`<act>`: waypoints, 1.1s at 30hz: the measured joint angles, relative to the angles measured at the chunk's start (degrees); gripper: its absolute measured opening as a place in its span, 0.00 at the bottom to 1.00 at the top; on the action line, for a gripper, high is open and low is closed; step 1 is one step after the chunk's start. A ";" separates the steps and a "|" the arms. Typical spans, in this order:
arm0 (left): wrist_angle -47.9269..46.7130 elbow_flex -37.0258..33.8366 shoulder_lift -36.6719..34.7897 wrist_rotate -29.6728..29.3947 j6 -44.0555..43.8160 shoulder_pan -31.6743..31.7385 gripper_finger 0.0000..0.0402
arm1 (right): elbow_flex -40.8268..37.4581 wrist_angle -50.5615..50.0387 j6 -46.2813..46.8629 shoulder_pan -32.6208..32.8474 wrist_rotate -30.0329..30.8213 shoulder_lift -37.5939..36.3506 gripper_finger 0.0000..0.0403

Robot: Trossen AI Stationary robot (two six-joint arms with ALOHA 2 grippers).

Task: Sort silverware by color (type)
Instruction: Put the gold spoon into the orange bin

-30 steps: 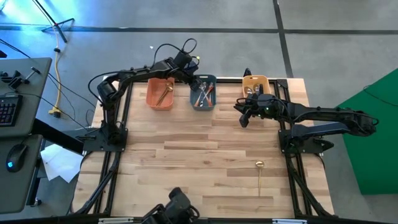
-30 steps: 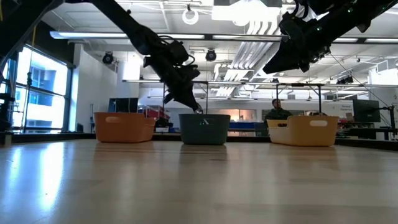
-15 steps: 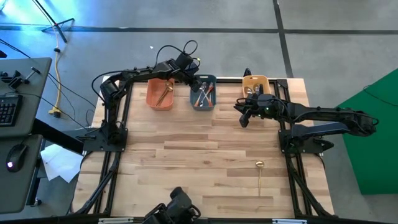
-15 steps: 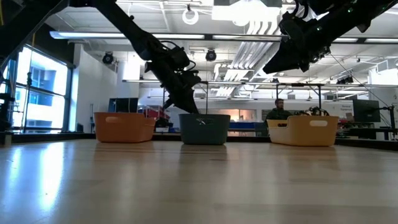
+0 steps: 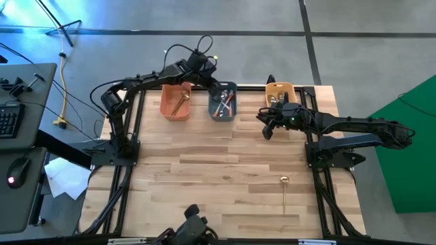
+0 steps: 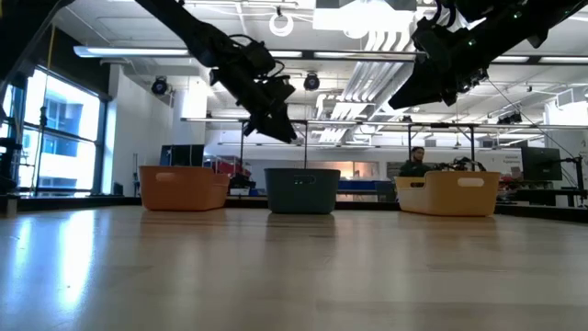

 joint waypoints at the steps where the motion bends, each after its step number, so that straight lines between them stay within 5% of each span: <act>1: -0.07 0.00 -0.36 -0.25 0.07 -0.10 0.25 | 0.00 -0.02 -0.01 0.01 0.50 0.00 0.11; 12: -3.81 -3.05 -4.68 -9.45 12.17 -4.25 0.18 | 0.00 -0.90 -0.04 -0.01 2.87 0.00 0.11; 24: 21.39 -25.52 -21.83 -11.69 8.35 -11.92 0.04 | 0.00 -1.46 -2.49 2.42 11.44 0.00 0.11; 33: 26.15 -37.25 -34.45 -12.65 3.04 -20.08 0.04 | 0.00 -1.59 -2.82 5.40 16.19 0.22 0.11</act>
